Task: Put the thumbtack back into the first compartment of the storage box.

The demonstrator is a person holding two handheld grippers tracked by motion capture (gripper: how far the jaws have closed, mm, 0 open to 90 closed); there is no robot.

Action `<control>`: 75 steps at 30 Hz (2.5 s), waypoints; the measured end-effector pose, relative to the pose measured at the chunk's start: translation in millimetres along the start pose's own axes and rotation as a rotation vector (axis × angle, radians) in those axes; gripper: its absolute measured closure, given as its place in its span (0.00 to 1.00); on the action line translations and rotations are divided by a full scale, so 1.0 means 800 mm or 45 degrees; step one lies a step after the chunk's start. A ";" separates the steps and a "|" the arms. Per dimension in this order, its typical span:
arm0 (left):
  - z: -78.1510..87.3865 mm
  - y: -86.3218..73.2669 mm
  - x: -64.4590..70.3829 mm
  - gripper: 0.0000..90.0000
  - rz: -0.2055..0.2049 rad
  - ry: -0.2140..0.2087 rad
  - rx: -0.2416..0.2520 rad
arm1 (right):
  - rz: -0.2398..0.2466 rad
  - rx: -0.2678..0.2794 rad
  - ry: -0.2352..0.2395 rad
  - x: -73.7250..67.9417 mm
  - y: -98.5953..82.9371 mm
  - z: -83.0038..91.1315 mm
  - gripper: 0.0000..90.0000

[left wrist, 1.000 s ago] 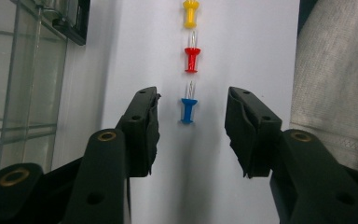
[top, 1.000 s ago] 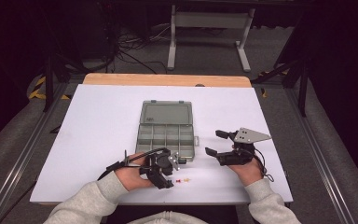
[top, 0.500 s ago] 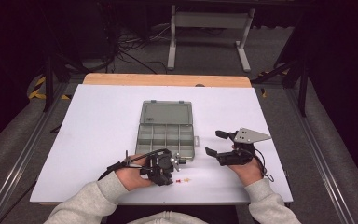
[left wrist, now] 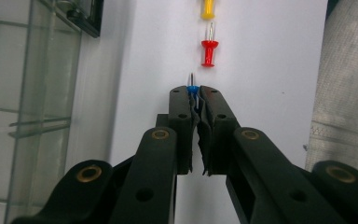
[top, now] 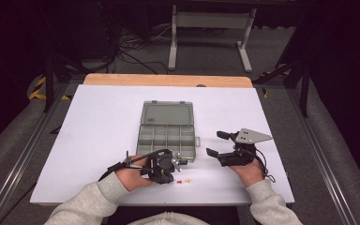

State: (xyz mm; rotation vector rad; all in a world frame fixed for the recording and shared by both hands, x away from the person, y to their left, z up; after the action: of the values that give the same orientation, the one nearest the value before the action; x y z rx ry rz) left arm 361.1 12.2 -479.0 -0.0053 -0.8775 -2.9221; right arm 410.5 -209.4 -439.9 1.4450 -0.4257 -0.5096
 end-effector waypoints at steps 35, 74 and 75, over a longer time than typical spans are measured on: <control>0.088 0.009 -0.034 0.94 0.060 0.094 0.147 | 0.008 -0.010 -0.008 0.002 -0.002 0.000 0.21; 0.127 0.000 -0.116 0.94 0.250 0.276 0.191 | 0.024 0.018 -0.022 0.003 -0.002 0.000 0.16; 0.127 0.000 -0.119 0.94 0.251 0.276 0.193 | 0.023 0.018 -0.022 0.003 -0.002 -0.001 0.16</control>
State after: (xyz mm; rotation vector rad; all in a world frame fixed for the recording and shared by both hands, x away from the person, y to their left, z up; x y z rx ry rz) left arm 453.3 75.9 -397.1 0.2184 -0.9961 -2.6081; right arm 412.7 -210.6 -441.9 1.4502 -0.4563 -0.5059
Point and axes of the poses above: each handheld gripper's, and its own axes: z roughly backward along the jaws, y roughly out of its top, x roughly to its right, the point moved 6 cm from there along -z, roughly forward along the jaws, and after that the axes turned 15 degrees about x, right-handed, at the moved point
